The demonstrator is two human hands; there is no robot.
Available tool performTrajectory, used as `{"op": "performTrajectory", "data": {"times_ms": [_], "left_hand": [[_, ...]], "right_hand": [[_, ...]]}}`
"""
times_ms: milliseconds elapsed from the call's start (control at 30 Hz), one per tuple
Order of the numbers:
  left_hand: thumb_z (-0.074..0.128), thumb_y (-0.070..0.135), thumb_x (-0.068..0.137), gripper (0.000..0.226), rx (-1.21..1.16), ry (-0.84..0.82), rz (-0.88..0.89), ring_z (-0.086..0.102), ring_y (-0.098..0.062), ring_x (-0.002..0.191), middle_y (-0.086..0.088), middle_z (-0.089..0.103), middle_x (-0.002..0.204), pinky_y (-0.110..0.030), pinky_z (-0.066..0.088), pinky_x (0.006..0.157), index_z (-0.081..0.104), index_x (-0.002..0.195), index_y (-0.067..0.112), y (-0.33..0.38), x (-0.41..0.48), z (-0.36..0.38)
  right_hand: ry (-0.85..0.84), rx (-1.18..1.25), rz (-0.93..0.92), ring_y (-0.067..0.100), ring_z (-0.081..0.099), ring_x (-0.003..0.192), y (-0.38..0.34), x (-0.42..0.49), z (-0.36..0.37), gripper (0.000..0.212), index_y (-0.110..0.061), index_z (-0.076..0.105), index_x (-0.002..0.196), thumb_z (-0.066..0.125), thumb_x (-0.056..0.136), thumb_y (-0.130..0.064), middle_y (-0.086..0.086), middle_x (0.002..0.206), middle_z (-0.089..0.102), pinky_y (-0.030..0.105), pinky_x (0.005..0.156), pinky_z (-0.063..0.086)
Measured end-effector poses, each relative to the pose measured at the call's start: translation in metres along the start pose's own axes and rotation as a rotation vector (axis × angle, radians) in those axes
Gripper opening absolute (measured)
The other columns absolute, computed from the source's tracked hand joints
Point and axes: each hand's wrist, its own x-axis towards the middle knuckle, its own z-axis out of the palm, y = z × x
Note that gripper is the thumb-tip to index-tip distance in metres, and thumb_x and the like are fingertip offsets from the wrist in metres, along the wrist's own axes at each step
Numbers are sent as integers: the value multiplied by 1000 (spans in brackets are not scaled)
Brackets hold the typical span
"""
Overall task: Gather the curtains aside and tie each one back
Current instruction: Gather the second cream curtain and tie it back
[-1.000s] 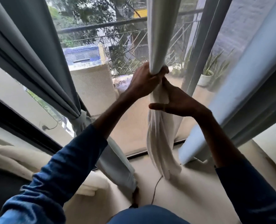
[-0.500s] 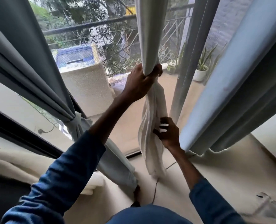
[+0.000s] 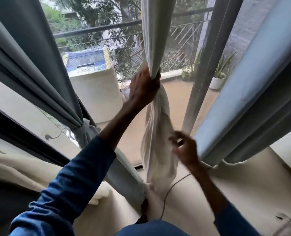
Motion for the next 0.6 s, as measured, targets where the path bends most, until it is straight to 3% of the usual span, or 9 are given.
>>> {"op": "performTrajectory", "data": {"times_ms": [67, 167, 233, 300, 333, 400, 500, 533, 600], "left_hand": [[43, 36, 101, 32, 22, 24, -5, 65, -23, 79, -1, 70, 91, -32, 45, 63, 65, 106, 13, 1, 7, 4], [47, 35, 98, 31, 25, 20, 22, 62, -22, 73, -1, 66, 89, -32, 47, 60, 59, 113, 10, 1, 9, 7], [51, 37, 99, 47, 31, -51, 33, 62, -26, 76, -7, 68, 98, -35, 50, 62, 45, 133, 6, -1, 4, 11], [53, 39, 99, 70, 9, -170, 12, 66, -31, 90, -15, 68, 115, -40, 54, 73, 21, 151, 4, -8, 0, 12], [54, 38, 99, 76, -11, -208, 9, 66, -33, 96, -16, 66, 119, -40, 54, 77, 15, 153, 4, -12, -3, 12], [56, 38, 99, 74, -46, -243, 20, 65, -32, 98, -14, 67, 118, -38, 52, 78, 17, 152, 5, -19, -7, 12], [57, 41, 97, 59, -95, -297, 69, 67, -26, 95, 4, 68, 102, -30, 48, 73, 35, 142, 9, -22, -11, 8], [58, 39, 97, 52, -151, -346, 98, 67, -26, 98, 5, 68, 101, -32, 51, 78, 43, 135, 8, -23, -11, 6], [58, 26, 96, 39, -306, -484, 168, 64, -30, 108, -7, 70, 111, -46, 52, 92, 52, 126, 1, -27, -10, -1]], "right_hand": [[-201, -38, -152, 24, 66, 60, -23, -38, 31, 11, -17, 66, 82, 68, 91, -12, 3, 66, 68, 31, 58, 44], [-352, 26, -245, 11, 55, 65, -40, -51, 51, 21, -16, 52, 76, 59, 95, -15, -11, 67, 53, 30, 60, 43], [-398, 72, -282, 2, 56, 89, -42, -37, 51, 10, -10, 66, 91, 58, 93, -4, -11, 92, 61, 21, 73, 47], [-437, 74, -248, 4, 52, 124, -38, -22, 43, 32, -5, 73, 115, 56, 90, 6, 1, 128, 63, 13, 90, 47], [-409, 63, -219, 9, 50, 132, -38, -16, 38, 40, -6, 74, 118, 55, 87, 11, 5, 135, 61, 15, 98, 47], [-224, 108, -177, 19, 59, 127, -37, -3, 26, 40, -5, 77, 110, 55, 83, 16, 9, 129, 67, 29, 105, 49], [163, 213, -77, 22, 70, 101, -34, 24, 7, 22, -10, 73, 105, 74, 85, 1, 5, 110, 71, 36, 76, 60], [209, 221, -73, 19, 67, 101, -33, 35, 0, 32, -11, 68, 112, 81, 83, -9, 4, 113, 68, 33, 74, 58], [85, 244, -63, 13, 60, 113, -38, 60, -11, 68, -12, 54, 133, 89, 77, -26, 0, 131, 60, 25, 84, 54]]}}
